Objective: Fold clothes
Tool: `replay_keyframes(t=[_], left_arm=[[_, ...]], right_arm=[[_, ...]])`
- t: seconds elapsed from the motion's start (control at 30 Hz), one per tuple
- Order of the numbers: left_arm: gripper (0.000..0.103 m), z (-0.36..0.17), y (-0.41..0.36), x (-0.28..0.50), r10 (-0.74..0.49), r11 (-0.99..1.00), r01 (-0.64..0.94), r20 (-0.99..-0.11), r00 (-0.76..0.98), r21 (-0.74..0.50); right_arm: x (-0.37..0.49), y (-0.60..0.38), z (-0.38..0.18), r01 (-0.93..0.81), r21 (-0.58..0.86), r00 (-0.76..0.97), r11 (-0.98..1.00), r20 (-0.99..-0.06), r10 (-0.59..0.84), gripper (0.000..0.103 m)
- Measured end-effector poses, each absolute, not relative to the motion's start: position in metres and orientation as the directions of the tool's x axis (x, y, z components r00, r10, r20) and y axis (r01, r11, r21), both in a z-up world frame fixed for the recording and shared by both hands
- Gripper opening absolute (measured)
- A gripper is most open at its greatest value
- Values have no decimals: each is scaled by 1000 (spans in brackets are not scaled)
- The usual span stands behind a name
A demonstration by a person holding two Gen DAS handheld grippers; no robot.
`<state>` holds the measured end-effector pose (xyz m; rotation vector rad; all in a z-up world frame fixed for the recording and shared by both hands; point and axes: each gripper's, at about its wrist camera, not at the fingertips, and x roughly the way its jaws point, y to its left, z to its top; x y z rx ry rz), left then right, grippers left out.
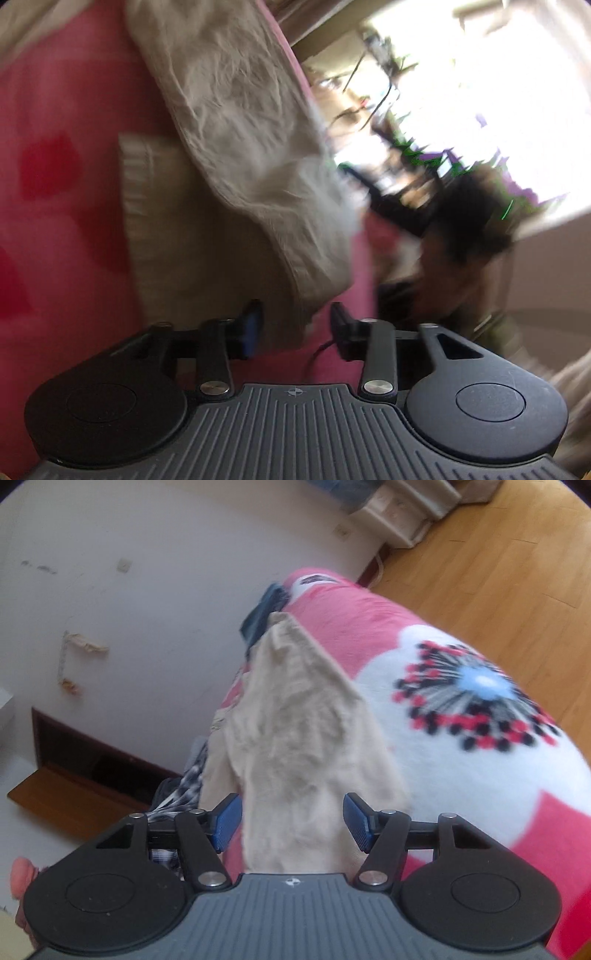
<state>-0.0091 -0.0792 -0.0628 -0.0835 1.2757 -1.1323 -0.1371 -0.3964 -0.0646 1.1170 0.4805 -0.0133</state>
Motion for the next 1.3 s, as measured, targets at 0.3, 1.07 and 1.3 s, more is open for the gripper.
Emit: replay_keyframes(t=[0.3, 1.07, 1.3], left_arm=[[65, -69, -113, -85, -523, 366, 931, -823, 222, 19], [8, -46, -110, -70, -580, 622, 722, -798, 166, -302], [7, -16, -39, 20, -947, 322, 264, -306, 100, -909]], right_arm=[[-147, -395, -74, 267, 885, 889, 381, -379, 258, 64], [-252, -393, -53, 273, 917, 924, 289, -334, 186, 65], [-245, -399, -51, 299, 900, 916, 317, -363, 169, 65]])
